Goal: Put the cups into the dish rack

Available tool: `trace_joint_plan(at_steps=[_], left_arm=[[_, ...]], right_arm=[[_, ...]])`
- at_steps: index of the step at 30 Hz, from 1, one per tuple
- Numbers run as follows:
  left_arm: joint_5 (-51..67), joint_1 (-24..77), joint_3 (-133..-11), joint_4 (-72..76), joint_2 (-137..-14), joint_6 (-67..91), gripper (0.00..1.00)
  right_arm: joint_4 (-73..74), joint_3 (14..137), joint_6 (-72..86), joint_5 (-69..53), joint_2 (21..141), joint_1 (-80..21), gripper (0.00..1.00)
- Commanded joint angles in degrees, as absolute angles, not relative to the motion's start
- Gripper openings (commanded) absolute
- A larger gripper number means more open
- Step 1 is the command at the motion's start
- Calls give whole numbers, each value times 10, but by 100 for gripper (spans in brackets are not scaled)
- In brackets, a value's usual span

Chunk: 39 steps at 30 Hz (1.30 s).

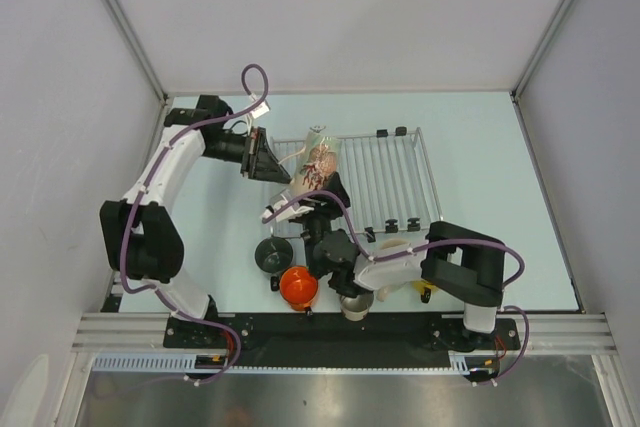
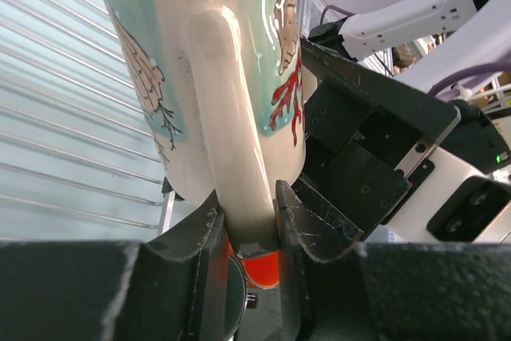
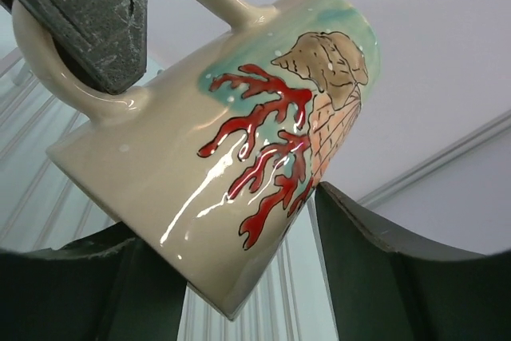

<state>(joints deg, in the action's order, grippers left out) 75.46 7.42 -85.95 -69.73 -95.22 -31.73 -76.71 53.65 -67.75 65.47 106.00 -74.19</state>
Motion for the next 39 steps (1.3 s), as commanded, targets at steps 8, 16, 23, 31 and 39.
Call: trace_joint_plan(at_steps=[8,16,23,31,39], left_arm=[[986,90,-878,-730,-946,-435,0],[985,83,-871,-732,-951,-503,1],[981,90,-889,-735,-1008,-573,0],[980,114,-941,-739,-1093,-573,0],[983,125,-985,-740,-1130,-586,1]], right_arm=[[-922,577,-719,584,998,-778,83],[-920,560,-742,659,907,-833,87],[-905,521,-694,713,717,-885,88],[-712,469,-515,726,564,-896,88],[-700,434,-495,737,534,-891,88]])
